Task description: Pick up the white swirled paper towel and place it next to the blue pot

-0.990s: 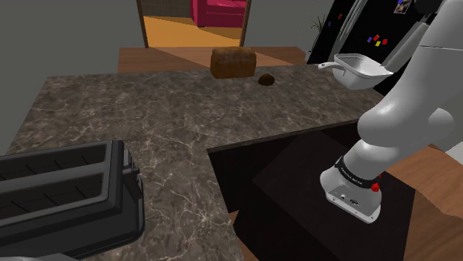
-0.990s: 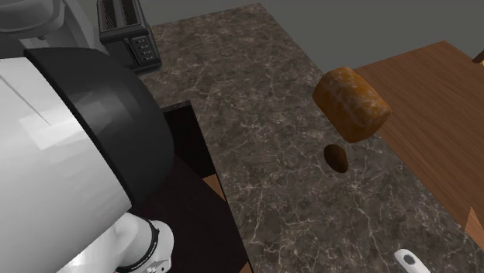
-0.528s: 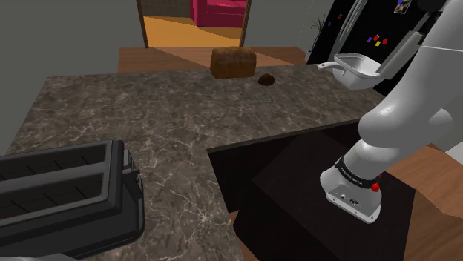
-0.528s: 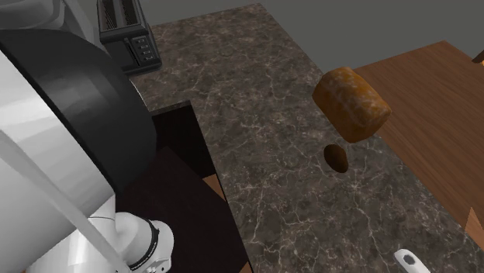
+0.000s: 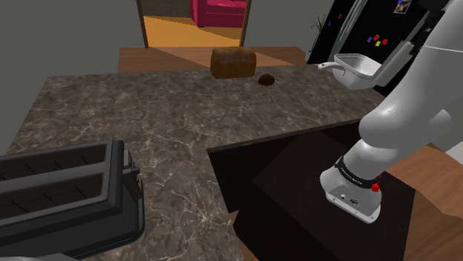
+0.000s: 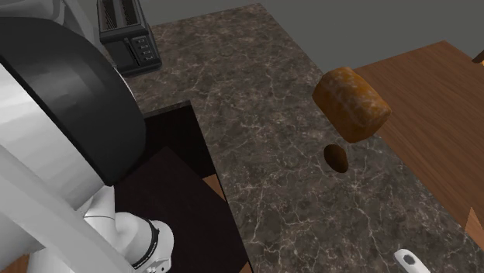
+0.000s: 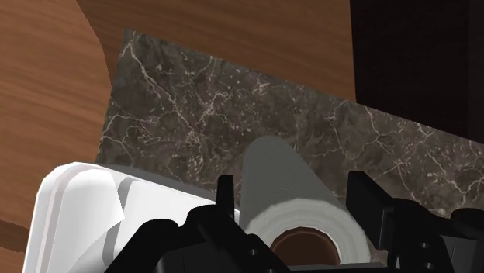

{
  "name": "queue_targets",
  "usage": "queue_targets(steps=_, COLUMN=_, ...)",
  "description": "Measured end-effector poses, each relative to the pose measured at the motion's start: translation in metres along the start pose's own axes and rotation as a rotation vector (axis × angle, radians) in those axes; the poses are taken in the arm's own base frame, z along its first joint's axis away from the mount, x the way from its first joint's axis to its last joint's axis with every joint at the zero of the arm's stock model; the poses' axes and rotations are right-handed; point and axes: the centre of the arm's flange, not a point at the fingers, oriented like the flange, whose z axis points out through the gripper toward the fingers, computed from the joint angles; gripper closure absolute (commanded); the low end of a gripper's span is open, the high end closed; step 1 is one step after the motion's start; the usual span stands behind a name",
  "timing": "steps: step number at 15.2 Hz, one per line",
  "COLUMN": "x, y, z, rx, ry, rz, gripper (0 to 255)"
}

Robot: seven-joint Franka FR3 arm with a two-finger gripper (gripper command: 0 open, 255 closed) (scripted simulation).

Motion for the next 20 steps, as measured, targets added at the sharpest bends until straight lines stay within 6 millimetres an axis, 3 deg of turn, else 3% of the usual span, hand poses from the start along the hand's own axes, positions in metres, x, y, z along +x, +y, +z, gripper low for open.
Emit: queue_targets(steps=20, x=0.009, y=-0.007, z=0.105, rx=0.0, ry=0.0, rz=0.0, gripper=255)
